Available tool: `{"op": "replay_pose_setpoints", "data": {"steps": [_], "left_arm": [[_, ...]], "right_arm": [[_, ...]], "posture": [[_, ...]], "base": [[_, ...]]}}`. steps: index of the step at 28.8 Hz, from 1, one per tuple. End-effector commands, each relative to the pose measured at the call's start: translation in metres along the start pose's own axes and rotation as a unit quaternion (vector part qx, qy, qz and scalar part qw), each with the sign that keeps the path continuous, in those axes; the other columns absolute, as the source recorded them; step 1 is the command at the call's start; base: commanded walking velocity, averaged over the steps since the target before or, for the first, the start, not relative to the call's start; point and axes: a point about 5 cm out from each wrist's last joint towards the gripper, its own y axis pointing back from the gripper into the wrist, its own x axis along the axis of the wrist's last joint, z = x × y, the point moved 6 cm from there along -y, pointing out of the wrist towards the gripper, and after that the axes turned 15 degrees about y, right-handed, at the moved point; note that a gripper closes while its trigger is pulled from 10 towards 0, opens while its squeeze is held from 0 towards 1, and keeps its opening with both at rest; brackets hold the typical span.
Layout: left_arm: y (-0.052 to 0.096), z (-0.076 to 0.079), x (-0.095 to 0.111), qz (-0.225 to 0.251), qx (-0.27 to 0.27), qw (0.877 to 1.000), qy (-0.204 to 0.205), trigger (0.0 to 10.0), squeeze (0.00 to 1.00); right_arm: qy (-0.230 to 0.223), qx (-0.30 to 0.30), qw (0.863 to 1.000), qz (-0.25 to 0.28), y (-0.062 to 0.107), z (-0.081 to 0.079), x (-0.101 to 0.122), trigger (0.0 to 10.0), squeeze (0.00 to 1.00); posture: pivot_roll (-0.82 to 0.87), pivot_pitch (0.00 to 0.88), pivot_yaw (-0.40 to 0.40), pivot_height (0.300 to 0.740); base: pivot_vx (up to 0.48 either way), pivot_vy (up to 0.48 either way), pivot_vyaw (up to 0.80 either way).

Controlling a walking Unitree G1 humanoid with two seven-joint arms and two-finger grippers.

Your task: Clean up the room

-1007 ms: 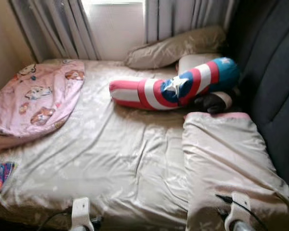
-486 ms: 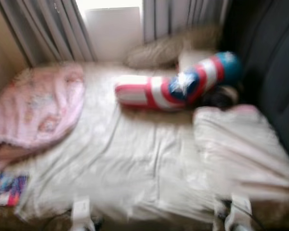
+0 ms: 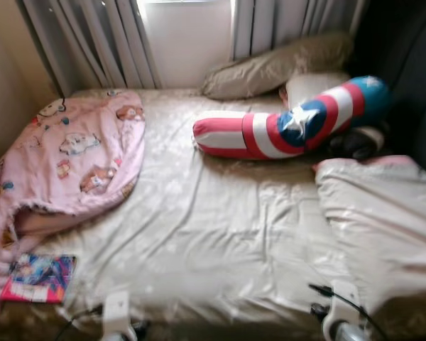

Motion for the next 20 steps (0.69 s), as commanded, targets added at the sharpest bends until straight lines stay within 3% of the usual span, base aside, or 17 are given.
{"op": "replay_pose_setpoints", "data": {"steps": [1, 3, 20], "left_arm": [[0.0008, -0.0095, 0.0038, 0.003, 0.012, 1.0, -0.001, 10.0, 0.0], [0.0007, -0.0091, 0.0041, 0.003, 0.012, 1.0, -0.001, 10.0, 0.0], [0.0003, -0.0089, 0.0069, 0.006, 0.014, 1.0, 0.003, 10.0, 0.0]], "right_arm": [[0.008, 0.009, 1.0, 0.014, -0.0017, -0.0084, 0.0095, 10.0, 0.0], [0.006, 0.011, 1.0, 0.016, -0.0017, -0.009, 0.01, 10.0, 0.0], [-0.004, 0.007, 1.0, 0.021, -0.0021, -0.0083, 0.0136, 10.0, 0.0]], "posture": [[0.07, 0.0, -0.01, 0.74], [0.08, 0.0, -0.013, 0.74], [0.07, 0.0, -0.009, 0.74]], "base": [[0.0, 0.48, 0.79], [0.0, 0.48, 0.79], [0.0, 0.48, 0.0]]}}
